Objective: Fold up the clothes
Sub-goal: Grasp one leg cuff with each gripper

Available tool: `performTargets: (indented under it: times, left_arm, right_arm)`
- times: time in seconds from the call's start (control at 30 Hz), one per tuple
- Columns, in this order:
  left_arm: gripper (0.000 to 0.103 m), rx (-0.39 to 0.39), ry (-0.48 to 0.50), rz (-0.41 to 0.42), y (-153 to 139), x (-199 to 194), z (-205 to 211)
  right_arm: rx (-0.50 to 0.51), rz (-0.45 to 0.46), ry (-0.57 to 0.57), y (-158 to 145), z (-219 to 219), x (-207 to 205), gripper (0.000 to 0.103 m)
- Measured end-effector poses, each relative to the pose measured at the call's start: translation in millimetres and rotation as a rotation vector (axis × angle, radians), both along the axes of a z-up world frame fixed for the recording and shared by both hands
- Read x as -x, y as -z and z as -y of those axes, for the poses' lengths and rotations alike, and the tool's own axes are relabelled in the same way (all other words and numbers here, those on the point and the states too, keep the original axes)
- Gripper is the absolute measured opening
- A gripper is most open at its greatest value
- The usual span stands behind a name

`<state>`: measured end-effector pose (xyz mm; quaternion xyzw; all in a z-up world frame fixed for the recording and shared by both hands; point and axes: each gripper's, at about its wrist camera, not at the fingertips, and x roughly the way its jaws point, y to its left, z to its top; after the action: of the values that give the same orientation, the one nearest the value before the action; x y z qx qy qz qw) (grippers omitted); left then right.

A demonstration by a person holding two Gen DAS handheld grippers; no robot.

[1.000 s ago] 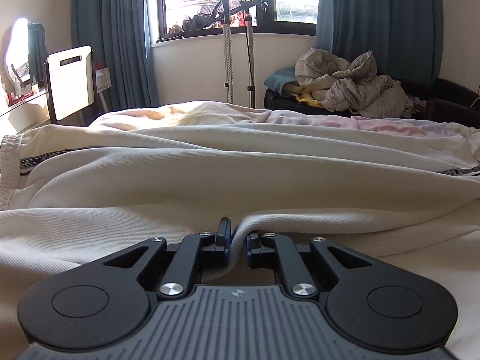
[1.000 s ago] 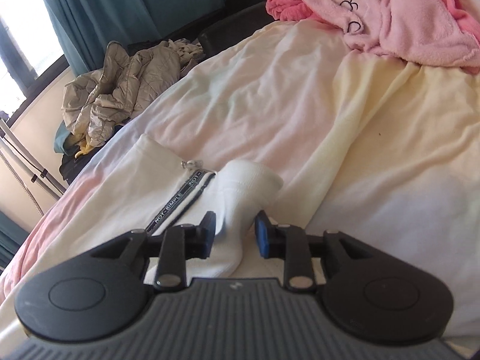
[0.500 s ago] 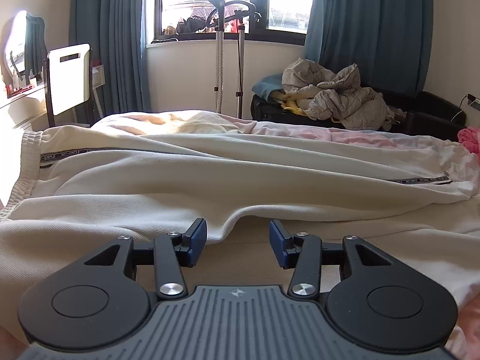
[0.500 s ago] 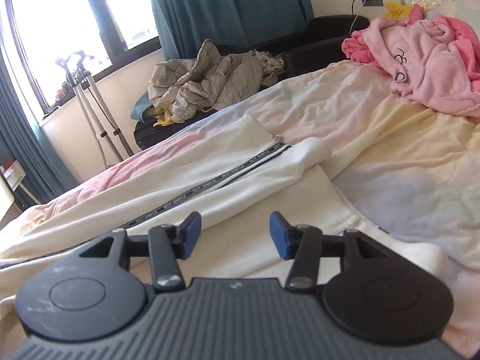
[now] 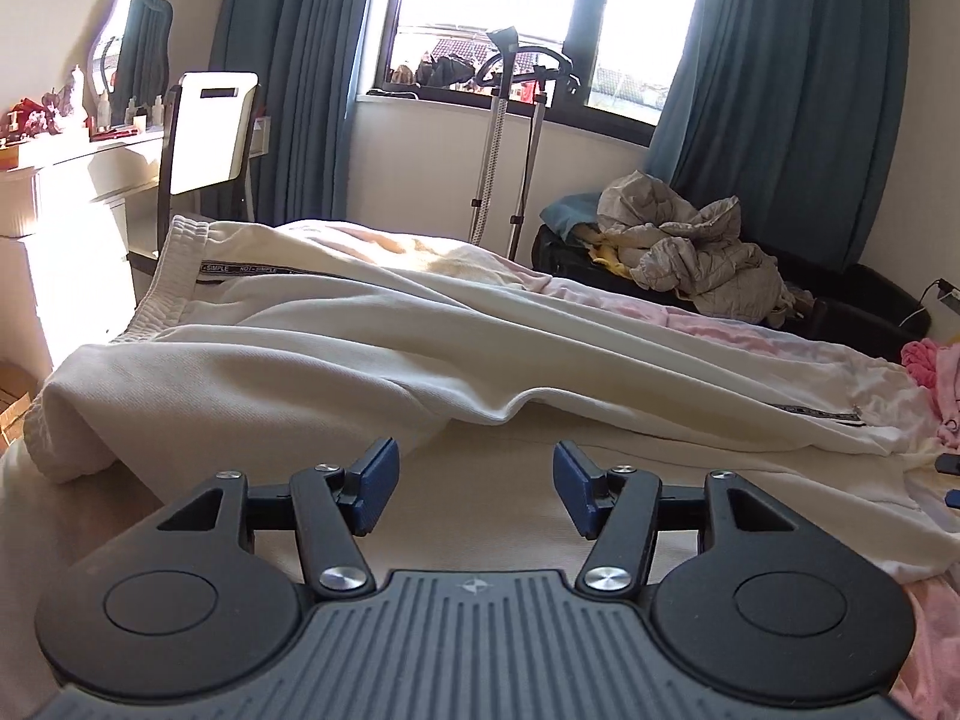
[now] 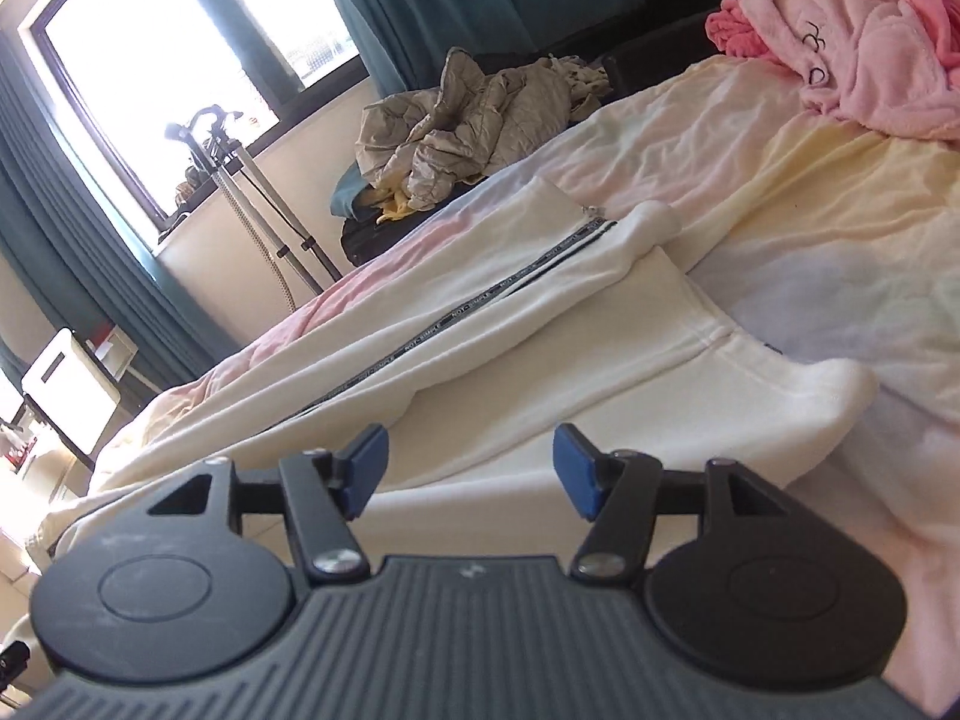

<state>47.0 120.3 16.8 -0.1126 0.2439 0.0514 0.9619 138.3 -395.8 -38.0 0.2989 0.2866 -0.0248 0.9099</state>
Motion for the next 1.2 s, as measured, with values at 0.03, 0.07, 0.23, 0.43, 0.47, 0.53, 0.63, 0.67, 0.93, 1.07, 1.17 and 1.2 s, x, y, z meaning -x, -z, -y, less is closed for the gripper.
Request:
performTargets:
  times: [0.03,0.07,0.23,0.43,0.47,0.53,0.63,0.67,0.93,1.07,1.17,1.2]
  left_arm:
    - [0.068,0.029,-0.026,0.008,-1.8,5.8,-7.8]
    - [0.071,0.080,-0.062,0.022,-4.6,12.2,-19.2]
    - [0.078,0.460,-0.267,0.095,-9.0,40.4,-93.8]
    - [0.079,0.768,-0.361,0.103,18.0,35.6,-153.3]
    - [0.079,0.833,-0.372,0.097,25.9,31.2,-160.8]
    - [0.079,0.950,-0.394,0.085,41.1,23.4,-174.4]
    - [0.079,1.019,-0.423,0.074,56.2,17.3,-185.4]
    - [0.079,1.016,-0.425,0.073,58.2,14.8,-188.7]
    - [0.074,1.012,-0.383,0.076,75.4,-3.9,-207.2]
    - [0.056,1.043,-0.390,0.069,85.6,-8.8,-209.8]
    - [0.034,1.024,-0.391,0.094,82.5,-6.5,-208.4]
    - [0.028,1.014,-0.391,0.104,80.7,-5.4,-207.6]
  right_arm:
    - [-0.045,-0.004,0.021,2.8,7.2,1.0,0.067]
    - [-0.088,-0.013,0.044,6.2,15.1,2.1,0.071]
    - [-0.281,-0.080,0.234,29.9,59.4,15.0,0.072]
    - [-0.469,-0.160,0.441,57.3,98.1,37.4,0.072]
    - [-0.485,-0.174,0.477,60.6,101.9,42.0,0.072]
    - [-0.528,-0.200,0.550,67.5,109.1,53.0,0.072]
    - [-0.602,-0.215,0.621,76.5,116.7,67.2,0.072]
    - [-0.621,-0.217,0.634,78.5,118.4,70.3,0.072]
    - [-0.632,-0.209,0.538,77.4,109.0,55.8,0.072]
    - [-0.522,-0.218,0.463,74.0,98.9,27.6,0.068]
    - [-0.435,-0.257,0.452,77.6,92.2,10.9,0.034]
    - [-0.437,-0.259,0.459,80.4,90.9,8.5,0.023]
